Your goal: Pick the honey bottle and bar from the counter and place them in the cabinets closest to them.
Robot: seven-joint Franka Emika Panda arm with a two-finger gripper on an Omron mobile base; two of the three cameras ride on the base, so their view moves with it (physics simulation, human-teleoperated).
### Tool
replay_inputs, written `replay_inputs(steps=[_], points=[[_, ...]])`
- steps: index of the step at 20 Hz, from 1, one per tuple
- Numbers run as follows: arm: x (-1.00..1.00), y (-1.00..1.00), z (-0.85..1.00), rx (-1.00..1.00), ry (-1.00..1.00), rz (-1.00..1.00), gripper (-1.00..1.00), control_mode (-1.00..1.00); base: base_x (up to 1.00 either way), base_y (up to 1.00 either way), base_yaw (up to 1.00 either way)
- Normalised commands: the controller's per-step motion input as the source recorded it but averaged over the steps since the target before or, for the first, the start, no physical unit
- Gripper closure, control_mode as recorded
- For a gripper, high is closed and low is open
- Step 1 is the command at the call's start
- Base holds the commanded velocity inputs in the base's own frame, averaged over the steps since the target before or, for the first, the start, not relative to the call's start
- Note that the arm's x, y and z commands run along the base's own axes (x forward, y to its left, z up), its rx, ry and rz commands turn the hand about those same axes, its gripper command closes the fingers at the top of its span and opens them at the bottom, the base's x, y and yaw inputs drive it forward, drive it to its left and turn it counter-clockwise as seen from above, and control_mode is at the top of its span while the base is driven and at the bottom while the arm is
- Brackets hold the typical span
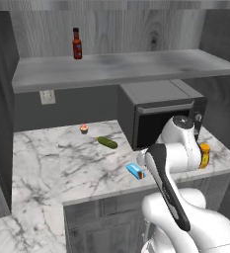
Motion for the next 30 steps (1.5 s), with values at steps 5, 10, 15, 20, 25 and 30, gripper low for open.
replay_inputs(steps=[5, 10, 15, 20, 25, 30], points=[[0.06, 0.16, -0.81, 0.01, -0.27, -0.05, -1.00, -1.00, 0.00, 0.00, 0.00], [0.05, 0.23, -0.62, 0.03, -0.23, 0.00, -1.00, -1.00, 0.00, 0.00, 0.00], [0.15, 0.10, -0.58, 0.03, -0.12, 0.00, -1.00, -1.00, 0.00, 0.00, 0.00], [0.19, 0.00, -0.54, 0.06, -0.04, 0.00, -1.00, -1.00, 0.00, 0.00, 0.00], [0.17, -0.05, -0.51, 0.01, -0.01, 0.02, -1.00, -1.00, 0.00, 0.00, 0.00], [0.08, -0.20, -0.22, 0.01, 0.00, 0.06, -1.00, -1.00, 0.00, 0.00, 0.00]])
